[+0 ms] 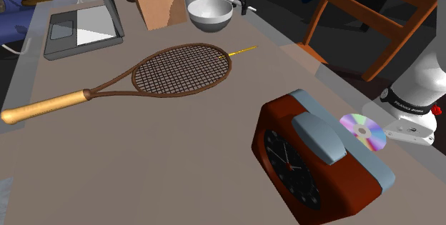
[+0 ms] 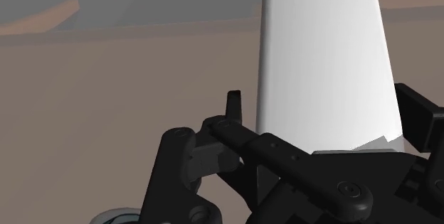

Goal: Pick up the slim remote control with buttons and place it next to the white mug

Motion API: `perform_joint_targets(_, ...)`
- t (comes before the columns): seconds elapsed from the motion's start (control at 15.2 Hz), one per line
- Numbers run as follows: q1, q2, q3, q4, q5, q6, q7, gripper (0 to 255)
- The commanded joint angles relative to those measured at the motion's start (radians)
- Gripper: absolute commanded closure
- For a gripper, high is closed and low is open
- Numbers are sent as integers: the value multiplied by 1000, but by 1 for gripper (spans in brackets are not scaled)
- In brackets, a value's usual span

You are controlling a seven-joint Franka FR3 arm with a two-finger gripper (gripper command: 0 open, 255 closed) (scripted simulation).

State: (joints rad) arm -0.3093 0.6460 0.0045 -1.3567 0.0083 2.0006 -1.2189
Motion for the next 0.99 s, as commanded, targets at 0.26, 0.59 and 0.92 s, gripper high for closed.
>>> perform_joint_targets(0.26,2,-21,0,29,-1,-52,2,0)
perform_joint_targets(0.59,1,-34,0,68,-1,-104,3,0)
perform_joint_targets(0.92,1,-34,0,68,-1,-105,3,0)
